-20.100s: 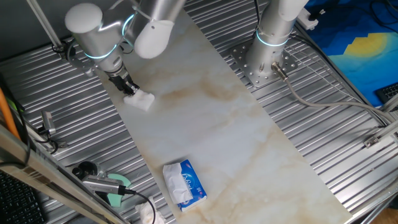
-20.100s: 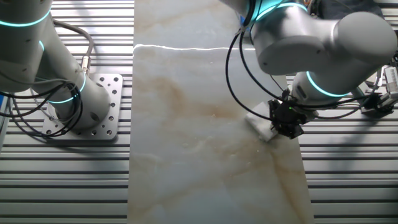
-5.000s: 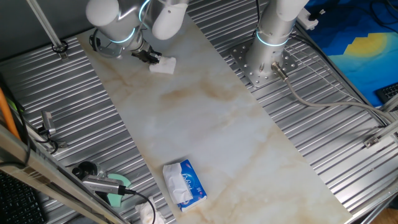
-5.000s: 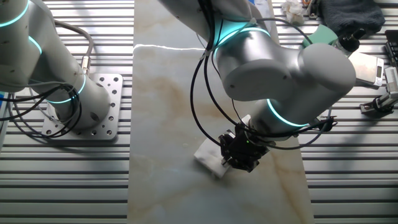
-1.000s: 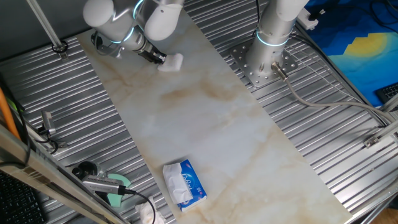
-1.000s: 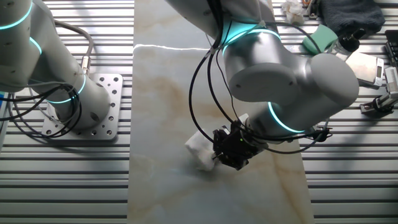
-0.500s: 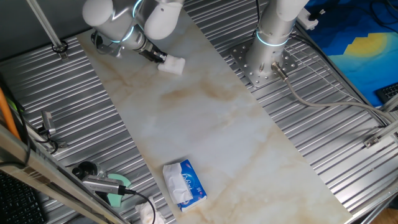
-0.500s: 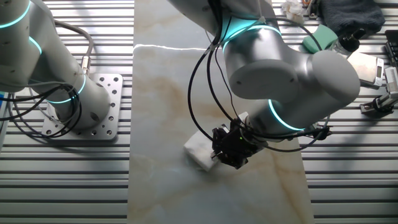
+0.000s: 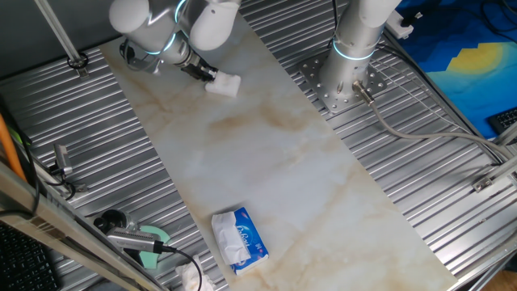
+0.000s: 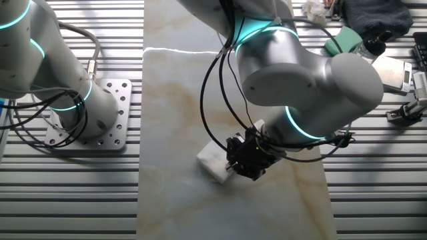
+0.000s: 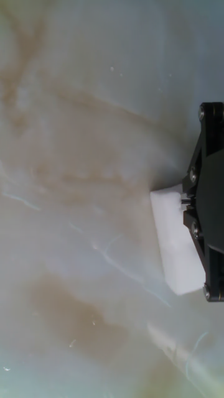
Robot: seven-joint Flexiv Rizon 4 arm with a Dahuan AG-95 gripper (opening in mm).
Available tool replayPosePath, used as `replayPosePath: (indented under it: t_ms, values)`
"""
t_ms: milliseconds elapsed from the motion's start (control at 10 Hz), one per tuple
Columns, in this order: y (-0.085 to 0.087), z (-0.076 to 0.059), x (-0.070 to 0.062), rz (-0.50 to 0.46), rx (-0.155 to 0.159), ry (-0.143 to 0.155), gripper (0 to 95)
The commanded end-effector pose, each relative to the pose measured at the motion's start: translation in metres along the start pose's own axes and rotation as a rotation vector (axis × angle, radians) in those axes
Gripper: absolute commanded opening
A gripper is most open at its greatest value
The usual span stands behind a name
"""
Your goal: Clean the tabletop with a sponge
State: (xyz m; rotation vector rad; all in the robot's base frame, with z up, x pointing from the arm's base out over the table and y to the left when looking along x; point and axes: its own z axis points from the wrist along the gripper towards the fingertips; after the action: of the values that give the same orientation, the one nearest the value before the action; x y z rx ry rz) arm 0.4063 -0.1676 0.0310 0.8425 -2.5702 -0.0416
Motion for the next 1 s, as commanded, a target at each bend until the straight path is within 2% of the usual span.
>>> replayPosePath:
  t_ms: [100,600,1000]
  values:
    - [0.0,0.0,-0.001,0.002,0.0,0.0,0.0]
    - [0.008,0.005,0.002,0.089,-0.03,-0.012,0.0]
    - [0.013,0.006,0.003,0.174,-0.082,-0.038,0.0]
